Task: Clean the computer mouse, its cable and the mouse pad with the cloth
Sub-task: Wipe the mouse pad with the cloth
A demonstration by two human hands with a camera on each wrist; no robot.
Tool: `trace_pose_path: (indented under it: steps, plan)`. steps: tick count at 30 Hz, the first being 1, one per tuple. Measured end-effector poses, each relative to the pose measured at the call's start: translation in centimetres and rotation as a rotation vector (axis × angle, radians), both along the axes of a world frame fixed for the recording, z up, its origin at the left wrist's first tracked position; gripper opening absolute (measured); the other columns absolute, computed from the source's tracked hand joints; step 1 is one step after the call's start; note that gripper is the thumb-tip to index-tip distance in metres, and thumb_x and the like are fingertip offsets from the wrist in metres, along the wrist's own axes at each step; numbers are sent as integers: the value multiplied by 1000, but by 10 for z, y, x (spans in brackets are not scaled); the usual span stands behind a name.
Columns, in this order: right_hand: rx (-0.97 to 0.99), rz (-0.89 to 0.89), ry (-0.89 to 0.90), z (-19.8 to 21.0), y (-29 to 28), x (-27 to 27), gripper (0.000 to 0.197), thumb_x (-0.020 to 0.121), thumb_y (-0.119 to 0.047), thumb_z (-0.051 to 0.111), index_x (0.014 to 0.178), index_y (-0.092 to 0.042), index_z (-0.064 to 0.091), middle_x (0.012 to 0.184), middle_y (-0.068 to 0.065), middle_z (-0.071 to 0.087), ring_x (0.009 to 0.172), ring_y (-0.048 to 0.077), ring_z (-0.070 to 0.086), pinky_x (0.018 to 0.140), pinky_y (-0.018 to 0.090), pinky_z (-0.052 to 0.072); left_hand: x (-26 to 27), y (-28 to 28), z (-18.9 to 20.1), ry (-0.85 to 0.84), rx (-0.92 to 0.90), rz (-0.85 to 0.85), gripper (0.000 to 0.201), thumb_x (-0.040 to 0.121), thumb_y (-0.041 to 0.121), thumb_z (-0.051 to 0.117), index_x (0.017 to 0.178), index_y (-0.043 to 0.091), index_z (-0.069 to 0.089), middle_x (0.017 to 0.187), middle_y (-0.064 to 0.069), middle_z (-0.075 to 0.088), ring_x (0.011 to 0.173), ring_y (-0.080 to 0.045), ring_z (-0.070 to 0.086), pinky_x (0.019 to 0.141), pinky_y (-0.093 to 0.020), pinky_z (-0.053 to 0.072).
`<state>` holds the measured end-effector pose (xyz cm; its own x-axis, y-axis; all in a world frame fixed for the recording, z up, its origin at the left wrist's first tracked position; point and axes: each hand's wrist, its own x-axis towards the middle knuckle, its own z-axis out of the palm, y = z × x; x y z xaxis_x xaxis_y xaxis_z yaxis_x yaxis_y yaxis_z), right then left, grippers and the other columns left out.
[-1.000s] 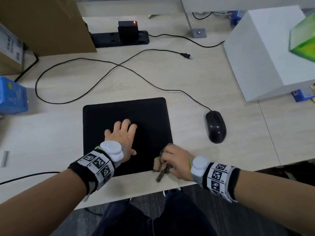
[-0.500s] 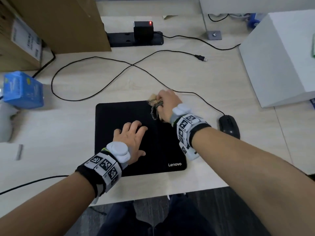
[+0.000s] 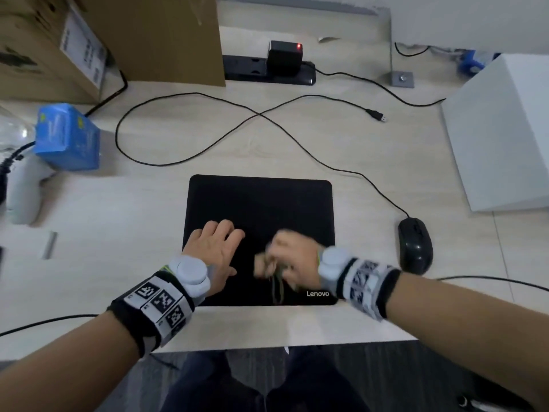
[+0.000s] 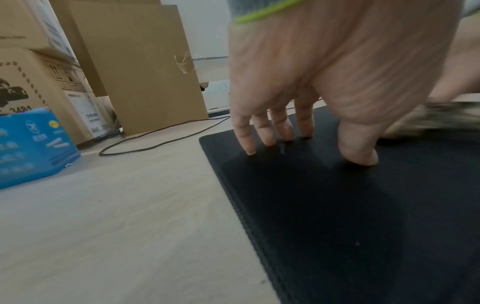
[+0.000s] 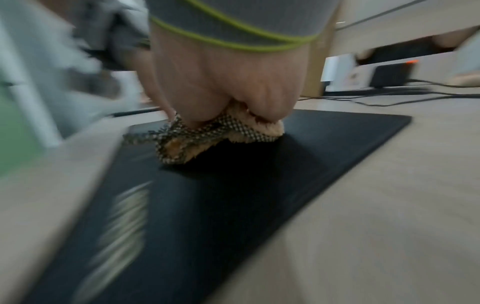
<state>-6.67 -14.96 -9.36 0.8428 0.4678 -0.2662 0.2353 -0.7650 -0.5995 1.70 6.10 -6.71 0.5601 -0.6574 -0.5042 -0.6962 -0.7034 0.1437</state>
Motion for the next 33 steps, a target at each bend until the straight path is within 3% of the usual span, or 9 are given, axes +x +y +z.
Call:
trace_pose_path:
  steps: [2,5,8,12,19,24,26,30,33]
  plan:
    - [-26,-248,-45,-4,-10,46,32,68,-10,63,99,-10,62,98,14,54,87,33,55,75,41,48,-1,1,-2,8,-16,16,71,81,44,66,140,27,29,137,2,31,122,-24,35,97,-34,35]
    - [-83,-589,-5,-2,-20,107,29,80,-13,62,108,-17,57,109,9,50,92,29,55,79,32,44,0,2,-2,24,-35,23,70,82,45,65,140,29,29,138,3,31,124,-23,34,99,-33,35]
    - [-104,-738,51,-2,-9,134,26,84,-16,61,109,-21,55,115,7,49,90,25,57,77,31,46,3,6,0,59,-57,34,68,83,45,64,141,29,32,138,3,32,123,-22,35,99,-33,36]
    - [-50,-647,7,-4,16,106,28,81,-12,61,108,-16,57,112,8,50,95,26,53,76,27,38,13,24,6,30,-124,110,57,81,39,67,132,23,45,130,-2,44,112,-26,45,87,-36,44]
    - [47,-107,34,5,57,-12,33,66,-6,65,99,-10,62,99,10,55,92,29,52,80,34,45,17,60,0,68,-188,145,44,81,26,67,122,15,55,122,-4,50,104,-29,49,81,-42,50]
    - [-19,184,55,7,42,18,34,68,-5,64,102,-11,64,101,12,56,90,29,54,77,33,46,16,69,-5,57,-228,112,44,79,21,68,121,13,59,122,-5,53,104,-30,52,80,-43,52]
    - [-35,107,6,2,37,55,35,68,-6,67,102,-9,64,100,15,55,87,33,56,74,35,48,16,69,-5,49,-231,119,45,79,22,68,122,13,59,122,-5,53,103,-31,52,81,-43,51]
    - [-104,-321,-3,1,31,129,33,80,-13,63,111,-19,55,111,7,50,91,25,55,81,37,47,14,79,-4,35,-245,181,46,78,19,70,122,12,59,120,-10,55,95,-33,54,76,-42,52]
    - [-98,-543,17,3,41,148,27,83,-15,63,107,-21,53,111,3,48,81,20,54,72,30,44,12,92,-4,41,-266,258,45,82,19,67,125,13,57,120,-9,52,96,-32,55,73,-41,52]
